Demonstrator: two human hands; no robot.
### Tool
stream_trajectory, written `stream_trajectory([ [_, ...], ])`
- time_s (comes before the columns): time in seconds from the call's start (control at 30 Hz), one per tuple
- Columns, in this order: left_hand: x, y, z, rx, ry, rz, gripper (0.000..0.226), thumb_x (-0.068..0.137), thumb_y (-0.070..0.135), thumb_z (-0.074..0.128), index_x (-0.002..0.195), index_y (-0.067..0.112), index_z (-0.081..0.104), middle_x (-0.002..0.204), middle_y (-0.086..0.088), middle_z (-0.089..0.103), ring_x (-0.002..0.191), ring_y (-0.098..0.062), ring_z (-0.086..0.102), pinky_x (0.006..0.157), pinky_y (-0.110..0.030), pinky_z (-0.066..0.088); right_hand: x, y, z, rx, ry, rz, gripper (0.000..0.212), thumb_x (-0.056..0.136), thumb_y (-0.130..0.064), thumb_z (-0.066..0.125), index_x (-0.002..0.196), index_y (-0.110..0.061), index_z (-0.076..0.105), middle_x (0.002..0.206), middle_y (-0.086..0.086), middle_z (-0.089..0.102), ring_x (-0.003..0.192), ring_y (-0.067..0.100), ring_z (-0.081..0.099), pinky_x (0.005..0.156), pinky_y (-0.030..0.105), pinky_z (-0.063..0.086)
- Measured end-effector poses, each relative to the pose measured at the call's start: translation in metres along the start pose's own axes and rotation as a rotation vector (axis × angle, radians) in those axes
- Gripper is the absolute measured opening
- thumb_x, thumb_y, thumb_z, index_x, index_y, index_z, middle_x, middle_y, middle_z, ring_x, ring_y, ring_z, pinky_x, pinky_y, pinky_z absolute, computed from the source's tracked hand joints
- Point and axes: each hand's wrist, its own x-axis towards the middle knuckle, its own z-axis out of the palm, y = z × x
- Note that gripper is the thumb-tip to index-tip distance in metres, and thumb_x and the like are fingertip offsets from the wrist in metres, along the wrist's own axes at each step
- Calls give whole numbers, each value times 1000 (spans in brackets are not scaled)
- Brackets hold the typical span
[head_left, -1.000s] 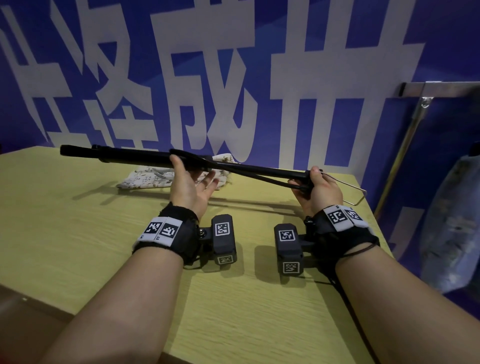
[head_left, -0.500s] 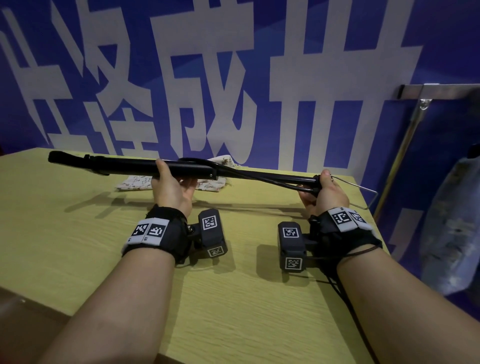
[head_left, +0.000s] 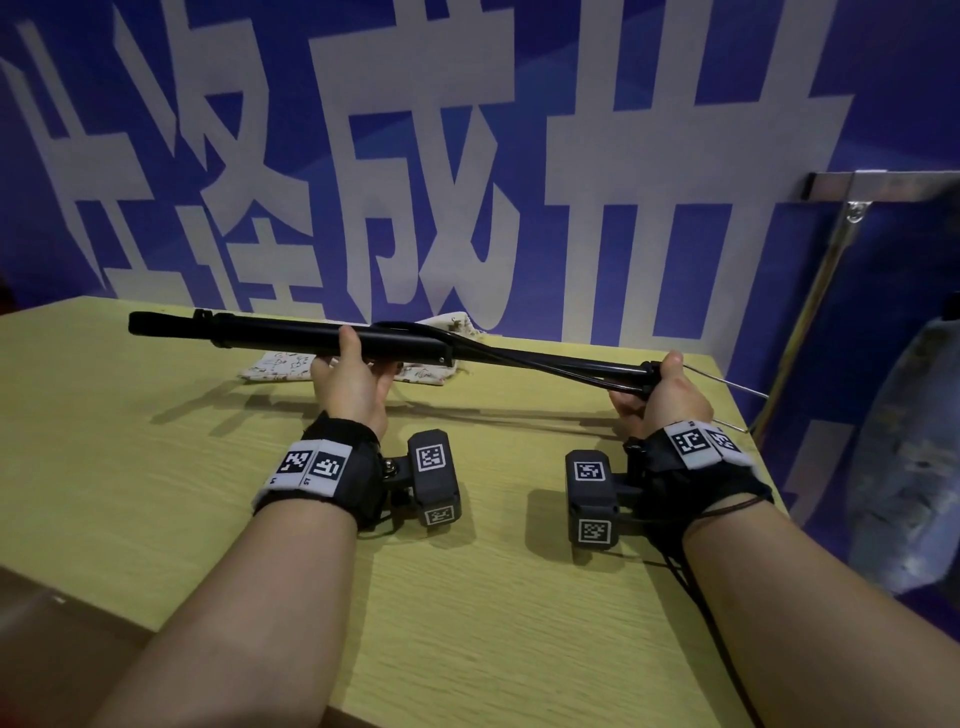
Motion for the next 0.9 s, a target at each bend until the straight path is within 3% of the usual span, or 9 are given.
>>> stream_trajectory([
  [0.3, -9, -5, 6, 106, -211, -32, 40, 101, 23, 49, 138, 9, 44, 125, -13, 63, 111, -23, 65, 81, -31, 56, -2, 11, 9, -52, -48, 6, 30, 96, -33, 53, 80, -7, 53, 80, 14, 65, 60, 24, 66, 73, 34, 59],
  [0.47, -11, -8, 8, 222, -274, -35, 41, 100, 23, 52, 138, 9, 44, 127, -13, 62, 106, -20, 66, 92, -35, 53, -3, 18, 12, 6, -196, 77, 30, 95, -34, 52, 85, -6, 51, 74, 12, 60, 51, 19, 57, 49, 27, 47],
  [0.57, -14, -9, 8, 256, -308, -62, 42, 100, 23, 53, 138, 9, 44, 125, -12, 63, 103, -18, 67, 93, -35, 53, -7, 21, 13, -84, -222, 67, 35, 96, -39, 50, 93, -5, 54, 83, 16, 65, 71, 26, 66, 61, 33, 57],
  [0.67, -16, -10, 9, 261, -347, -104, 40, 99, 21, 53, 137, 9, 44, 126, -13, 63, 105, -19, 66, 88, -33, 54, -11, 24, 14, -225, -252, 4, 40, 98, -44, 43, 94, -6, 55, 90, 18, 69, 85, 29, 69, 76, 36, 57],
  [0.77, -18, -11, 11, 286, -379, -136, 41, 99, 20, 54, 137, 7, 44, 123, -13, 65, 106, -20, 67, 87, -33, 54, -14, 26, 16, -271, -308, -4, 44, 98, -46, 39, 89, -6, 55, 87, 19, 68, 83, 31, 69, 79, 39, 57],
  [0.9, -19, -14, 12, 317, -424, -166, 41, 98, 19, 55, 136, 6, 45, 123, -13, 66, 108, -23, 68, 85, -35, 54, -18, 28, 15, -285, -402, 42, 44, 98, -49, 38, 95, -8, 54, 99, 21, 68, 89, 34, 69, 77, 38, 56],
])
